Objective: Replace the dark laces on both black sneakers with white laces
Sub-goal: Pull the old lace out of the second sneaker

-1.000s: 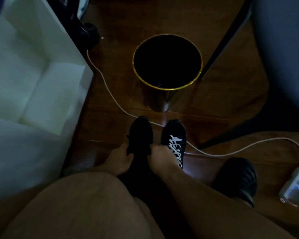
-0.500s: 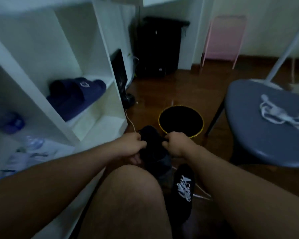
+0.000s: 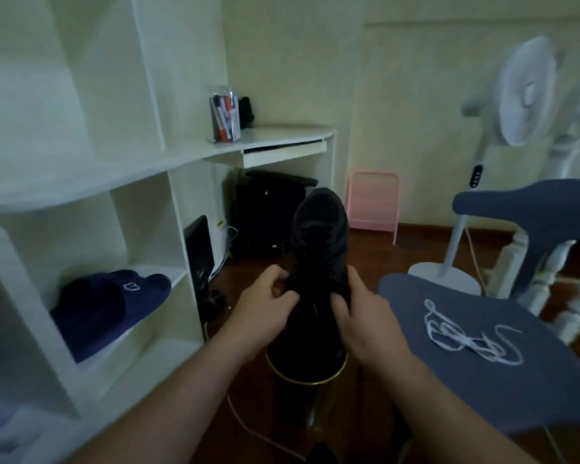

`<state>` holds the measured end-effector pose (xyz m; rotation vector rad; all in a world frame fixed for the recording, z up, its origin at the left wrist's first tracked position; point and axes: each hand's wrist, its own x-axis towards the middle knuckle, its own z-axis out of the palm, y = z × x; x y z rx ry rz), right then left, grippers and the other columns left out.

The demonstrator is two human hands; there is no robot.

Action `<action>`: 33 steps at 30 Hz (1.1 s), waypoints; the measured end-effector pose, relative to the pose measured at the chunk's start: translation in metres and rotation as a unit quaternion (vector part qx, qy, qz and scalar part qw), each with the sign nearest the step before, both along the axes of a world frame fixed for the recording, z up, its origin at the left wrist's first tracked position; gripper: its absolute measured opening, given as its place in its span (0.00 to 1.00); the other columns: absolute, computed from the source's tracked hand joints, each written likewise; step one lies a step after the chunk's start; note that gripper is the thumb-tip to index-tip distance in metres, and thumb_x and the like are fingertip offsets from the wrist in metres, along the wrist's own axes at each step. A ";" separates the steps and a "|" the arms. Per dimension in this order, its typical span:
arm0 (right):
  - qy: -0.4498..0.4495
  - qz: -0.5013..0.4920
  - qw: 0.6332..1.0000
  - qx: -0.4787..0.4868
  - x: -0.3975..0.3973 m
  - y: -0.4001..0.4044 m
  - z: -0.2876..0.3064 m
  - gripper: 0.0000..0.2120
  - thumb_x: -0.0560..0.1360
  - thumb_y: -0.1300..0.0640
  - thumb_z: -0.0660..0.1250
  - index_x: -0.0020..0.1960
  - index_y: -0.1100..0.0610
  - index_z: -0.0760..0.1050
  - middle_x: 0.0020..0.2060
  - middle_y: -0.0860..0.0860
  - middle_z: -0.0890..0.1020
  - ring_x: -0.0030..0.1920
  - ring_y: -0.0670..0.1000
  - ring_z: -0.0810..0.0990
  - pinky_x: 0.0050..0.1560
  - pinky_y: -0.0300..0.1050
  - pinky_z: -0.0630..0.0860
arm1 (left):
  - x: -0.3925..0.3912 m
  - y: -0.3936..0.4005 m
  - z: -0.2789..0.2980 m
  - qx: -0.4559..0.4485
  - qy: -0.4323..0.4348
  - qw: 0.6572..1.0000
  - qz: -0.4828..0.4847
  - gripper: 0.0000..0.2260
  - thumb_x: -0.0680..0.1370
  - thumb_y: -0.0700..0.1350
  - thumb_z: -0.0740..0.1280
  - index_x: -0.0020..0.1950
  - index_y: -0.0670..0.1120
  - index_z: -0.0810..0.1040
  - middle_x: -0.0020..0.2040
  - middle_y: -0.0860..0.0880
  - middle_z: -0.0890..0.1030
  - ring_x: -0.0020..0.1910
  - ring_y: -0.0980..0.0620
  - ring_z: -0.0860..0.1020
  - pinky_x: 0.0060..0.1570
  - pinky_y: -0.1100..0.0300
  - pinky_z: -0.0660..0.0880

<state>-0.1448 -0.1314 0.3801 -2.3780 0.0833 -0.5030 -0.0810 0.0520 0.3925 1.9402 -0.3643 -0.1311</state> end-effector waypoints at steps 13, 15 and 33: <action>-0.033 -0.117 0.992 -0.033 -0.031 0.002 -0.004 0.11 0.84 0.45 0.52 0.63 0.38 0.68 0.37 0.44 0.78 0.38 0.52 0.78 0.36 0.51 0.71 | -0.021 -0.025 -0.031 0.045 -0.362 0.930 0.040 0.16 0.79 0.48 0.71 0.65 0.57 0.73 0.56 0.57 0.72 0.53 0.57 0.75 0.51 0.61 0.77; -0.025 -0.112 0.993 -0.030 -0.039 0.004 -0.005 0.12 0.84 0.45 0.51 0.64 0.38 0.68 0.39 0.44 0.79 0.39 0.52 0.79 0.38 0.52 0.75 | -0.025 -0.027 -0.032 0.046 -0.441 0.896 0.018 0.14 0.81 0.47 0.69 0.67 0.53 0.79 0.56 0.53 0.74 0.53 0.53 0.76 0.49 0.56 0.78; 0.016 -0.161 0.986 0.044 -0.061 -0.039 -0.011 0.10 0.85 0.51 0.56 0.49 0.51 0.73 0.37 0.49 0.78 0.38 0.52 0.77 0.41 0.55 0.75 | -0.063 -0.046 -0.030 -0.121 -0.261 0.955 -0.072 0.10 0.81 0.44 0.67 0.51 0.58 0.84 0.51 0.57 0.83 0.56 0.54 0.82 0.56 0.63 0.78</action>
